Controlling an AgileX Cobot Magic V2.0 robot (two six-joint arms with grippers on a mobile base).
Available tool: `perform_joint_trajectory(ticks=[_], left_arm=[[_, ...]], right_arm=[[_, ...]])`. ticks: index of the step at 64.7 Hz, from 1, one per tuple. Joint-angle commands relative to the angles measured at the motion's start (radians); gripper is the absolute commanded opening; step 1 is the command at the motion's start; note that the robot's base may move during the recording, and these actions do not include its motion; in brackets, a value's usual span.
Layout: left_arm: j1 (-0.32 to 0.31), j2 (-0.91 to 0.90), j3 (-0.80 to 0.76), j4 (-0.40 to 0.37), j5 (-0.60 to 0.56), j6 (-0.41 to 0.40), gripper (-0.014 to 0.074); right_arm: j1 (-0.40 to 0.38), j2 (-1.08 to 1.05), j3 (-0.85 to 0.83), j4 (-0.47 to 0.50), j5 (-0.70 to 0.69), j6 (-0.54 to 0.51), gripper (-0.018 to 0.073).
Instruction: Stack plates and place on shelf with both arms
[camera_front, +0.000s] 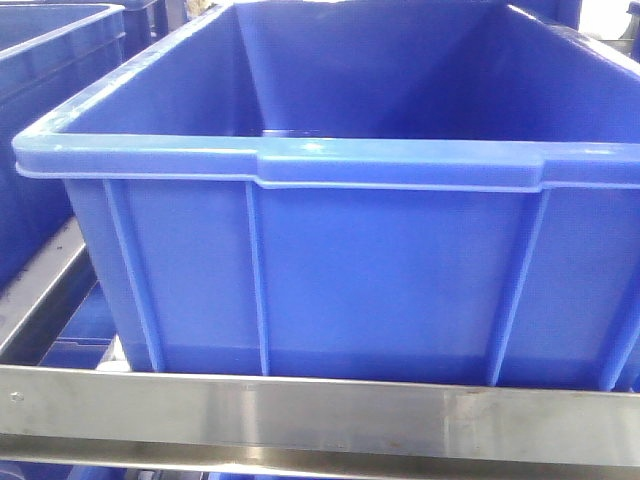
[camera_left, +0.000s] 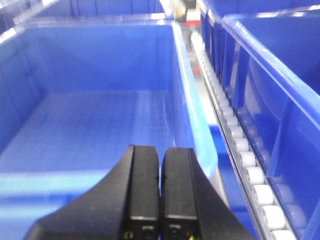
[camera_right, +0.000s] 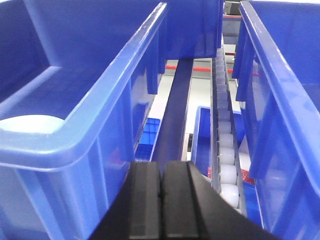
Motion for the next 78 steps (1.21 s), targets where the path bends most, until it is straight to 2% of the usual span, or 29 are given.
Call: perform_joint_trajectory(ticks=[1,12,20,78], left_arm=[[0.003,-0.048,0.008,0.006,-0.092,-0.009,0.0082],[0.0,-0.193,0.102,0.006,-0.096,-0.016,0.0082],[0.0,-0.186,0.1,0.004,-0.058,-0.016,0.0082],[0.0,-0.186,0.1,0.007,-0.066,-0.016,0.0082]], right_arm=[[-0.008,-0.019,0.0,-0.011,-0.095,0.0,0.0052],[-0.008,-0.019,0.0,-0.011,-0.095,0.0,0.0052],[-0.008,-0.018,0.0,-0.011,-0.094,0.0,0.0052],[-0.008,-0.018,0.0,-0.011,-0.095,0.0,0.0052]])
